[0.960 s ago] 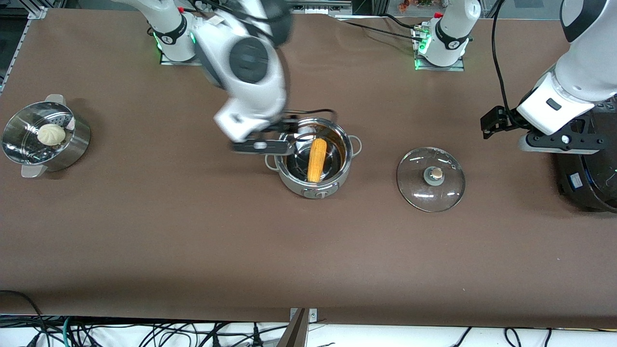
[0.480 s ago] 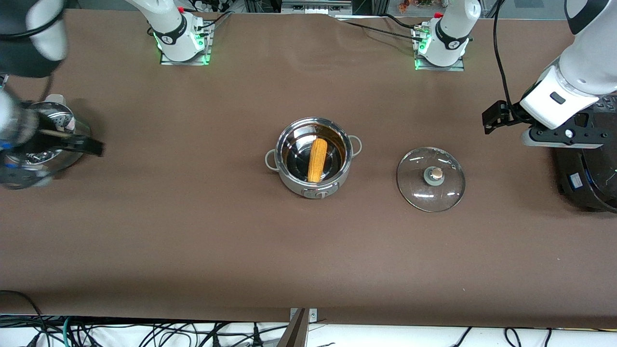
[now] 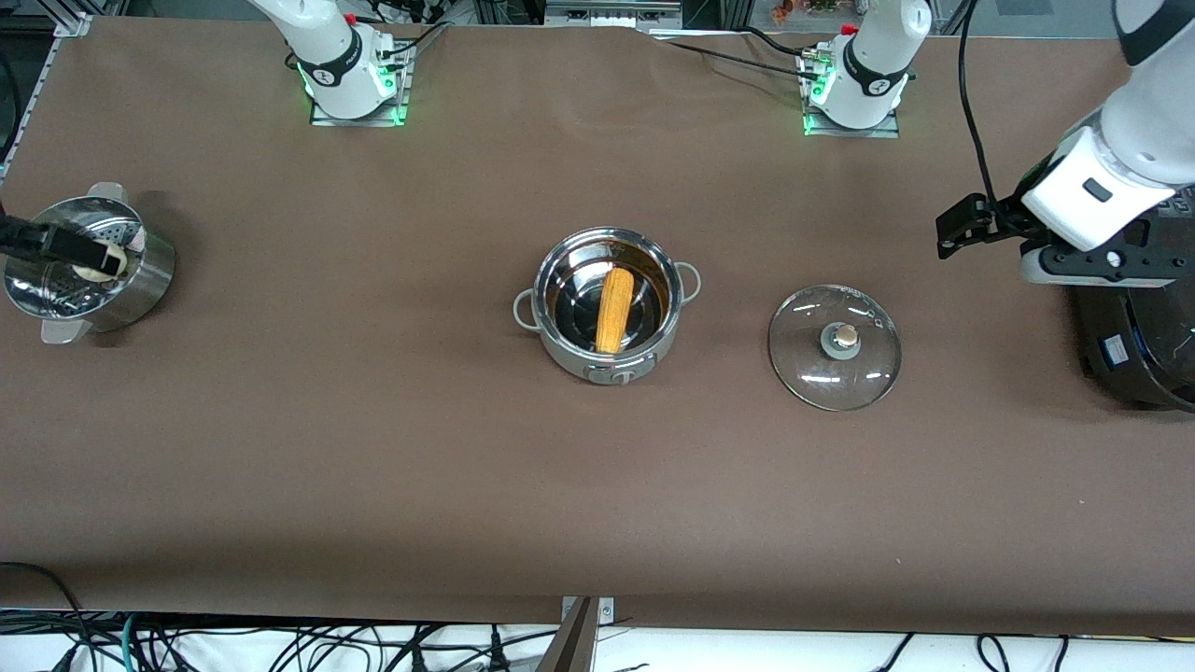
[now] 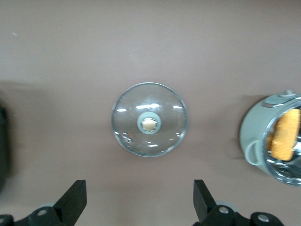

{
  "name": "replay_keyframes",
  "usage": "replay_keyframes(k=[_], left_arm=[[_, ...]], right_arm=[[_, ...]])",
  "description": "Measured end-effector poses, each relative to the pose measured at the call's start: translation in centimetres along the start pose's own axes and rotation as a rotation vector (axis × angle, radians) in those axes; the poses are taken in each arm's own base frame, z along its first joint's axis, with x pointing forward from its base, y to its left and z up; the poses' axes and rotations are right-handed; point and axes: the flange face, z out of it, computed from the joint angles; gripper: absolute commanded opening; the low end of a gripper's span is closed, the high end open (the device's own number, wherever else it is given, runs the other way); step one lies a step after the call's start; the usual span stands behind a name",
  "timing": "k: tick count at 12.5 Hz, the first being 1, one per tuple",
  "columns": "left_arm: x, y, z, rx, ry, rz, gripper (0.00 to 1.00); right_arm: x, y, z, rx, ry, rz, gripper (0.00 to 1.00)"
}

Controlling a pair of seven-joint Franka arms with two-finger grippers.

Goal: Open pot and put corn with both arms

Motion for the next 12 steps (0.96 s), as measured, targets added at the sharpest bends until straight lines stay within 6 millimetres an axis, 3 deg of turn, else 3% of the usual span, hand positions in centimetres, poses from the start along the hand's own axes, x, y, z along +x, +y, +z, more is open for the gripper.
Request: replay_keyframes(k=[3,7,12], left_arm=[[-1.6,0.0,-0.2,0.006,0.018,-0.004,1.00],[-3.3,0.0,0.6,0.033,0.040,0.034,1.00],[-3.5,-0.3,0.6,0.033,0.042,0.029,1.00]], right_arm=[[-2.1,-1.5,0.4,-0.062,0.003,-0.047,1.00],[-0.6,-1.6,2.5,-0.077,-0.024,-0.050,1.00],[-0.1,-1.5,2.9,-0.077,-0.027,-0.046,1.00]])
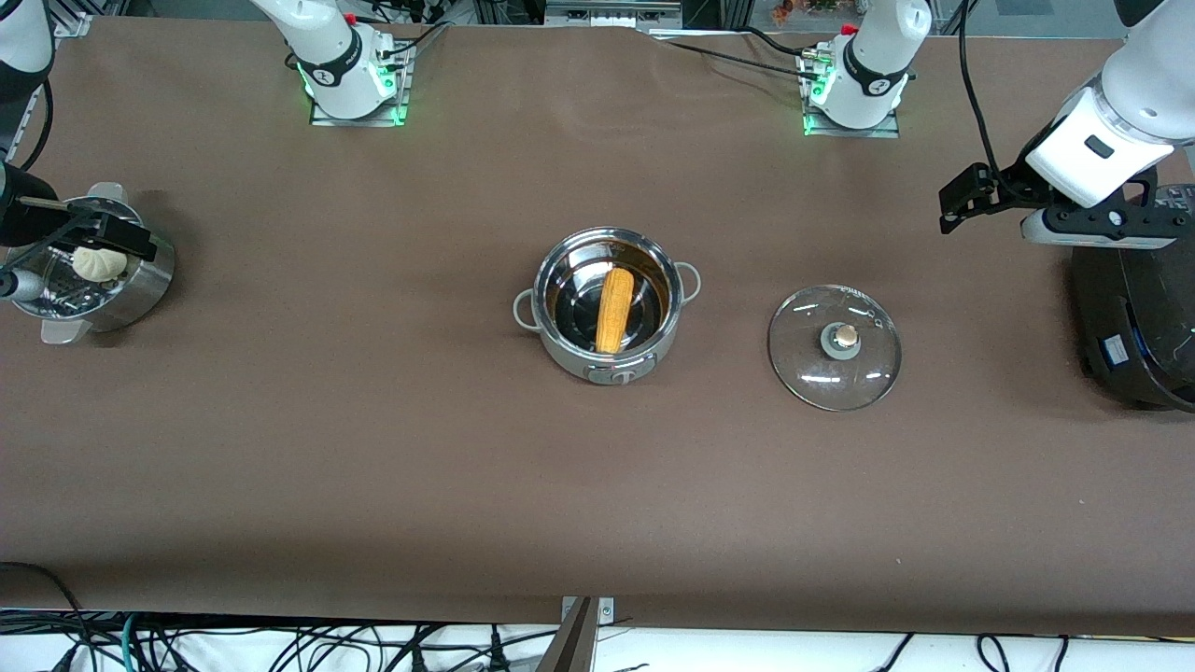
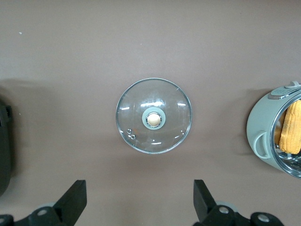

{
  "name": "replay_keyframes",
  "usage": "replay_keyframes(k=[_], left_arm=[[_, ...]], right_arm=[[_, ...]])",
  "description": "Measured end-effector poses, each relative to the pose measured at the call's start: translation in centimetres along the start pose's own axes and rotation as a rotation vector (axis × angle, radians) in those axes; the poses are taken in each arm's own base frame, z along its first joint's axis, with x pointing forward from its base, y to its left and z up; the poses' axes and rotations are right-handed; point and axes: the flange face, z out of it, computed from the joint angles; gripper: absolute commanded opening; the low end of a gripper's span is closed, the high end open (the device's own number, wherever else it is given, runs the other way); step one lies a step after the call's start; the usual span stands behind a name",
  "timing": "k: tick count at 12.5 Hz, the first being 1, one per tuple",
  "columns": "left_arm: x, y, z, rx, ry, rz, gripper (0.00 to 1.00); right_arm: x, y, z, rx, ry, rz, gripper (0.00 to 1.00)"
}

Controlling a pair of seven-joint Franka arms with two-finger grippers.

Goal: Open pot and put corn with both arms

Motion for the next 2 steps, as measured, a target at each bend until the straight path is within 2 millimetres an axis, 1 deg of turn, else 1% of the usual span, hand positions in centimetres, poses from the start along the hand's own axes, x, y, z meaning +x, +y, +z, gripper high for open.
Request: replay_keyframes(k=[2], left_arm=[[0.02,-0.16,0.02,0.000,-0.001,-0.003,1.00]], right_arm=[[0.09,-0.01,0.08,0.000,0.001,0.000,1.00]])
